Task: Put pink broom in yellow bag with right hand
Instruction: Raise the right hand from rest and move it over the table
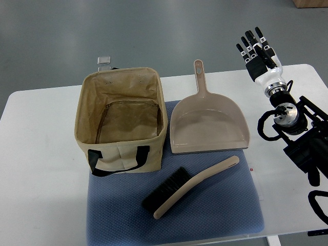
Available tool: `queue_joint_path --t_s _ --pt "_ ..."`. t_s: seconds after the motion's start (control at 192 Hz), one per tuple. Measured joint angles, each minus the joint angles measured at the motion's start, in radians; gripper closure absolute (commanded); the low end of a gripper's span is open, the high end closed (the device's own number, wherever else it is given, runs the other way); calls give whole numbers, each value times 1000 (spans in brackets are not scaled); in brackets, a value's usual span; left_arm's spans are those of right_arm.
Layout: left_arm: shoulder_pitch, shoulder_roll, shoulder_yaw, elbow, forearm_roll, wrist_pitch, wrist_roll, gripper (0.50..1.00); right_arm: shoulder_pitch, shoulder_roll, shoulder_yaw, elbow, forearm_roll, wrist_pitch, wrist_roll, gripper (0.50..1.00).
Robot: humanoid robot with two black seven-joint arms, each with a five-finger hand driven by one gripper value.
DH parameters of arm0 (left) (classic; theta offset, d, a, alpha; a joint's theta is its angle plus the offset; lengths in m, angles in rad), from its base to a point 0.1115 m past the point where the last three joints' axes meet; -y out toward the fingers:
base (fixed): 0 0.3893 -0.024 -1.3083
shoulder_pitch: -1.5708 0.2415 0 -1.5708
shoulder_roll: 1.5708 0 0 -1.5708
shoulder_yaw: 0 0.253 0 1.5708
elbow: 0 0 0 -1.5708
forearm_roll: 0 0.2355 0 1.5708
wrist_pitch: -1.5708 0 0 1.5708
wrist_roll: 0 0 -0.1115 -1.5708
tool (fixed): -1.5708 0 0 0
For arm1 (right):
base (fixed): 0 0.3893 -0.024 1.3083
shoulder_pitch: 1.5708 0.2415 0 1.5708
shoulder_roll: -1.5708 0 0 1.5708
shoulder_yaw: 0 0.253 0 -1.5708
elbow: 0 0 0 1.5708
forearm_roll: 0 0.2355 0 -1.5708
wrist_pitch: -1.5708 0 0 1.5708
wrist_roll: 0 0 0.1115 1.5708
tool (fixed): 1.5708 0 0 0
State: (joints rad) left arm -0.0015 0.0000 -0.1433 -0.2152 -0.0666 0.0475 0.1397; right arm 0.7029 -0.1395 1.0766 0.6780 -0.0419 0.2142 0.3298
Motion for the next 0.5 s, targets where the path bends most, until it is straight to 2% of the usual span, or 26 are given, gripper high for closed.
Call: queue_joint_path --t_s 0.501 --pt "0 0 -2 -1 -9 9 -3 500 6 -8 -9 1 -14 -3 0 568"
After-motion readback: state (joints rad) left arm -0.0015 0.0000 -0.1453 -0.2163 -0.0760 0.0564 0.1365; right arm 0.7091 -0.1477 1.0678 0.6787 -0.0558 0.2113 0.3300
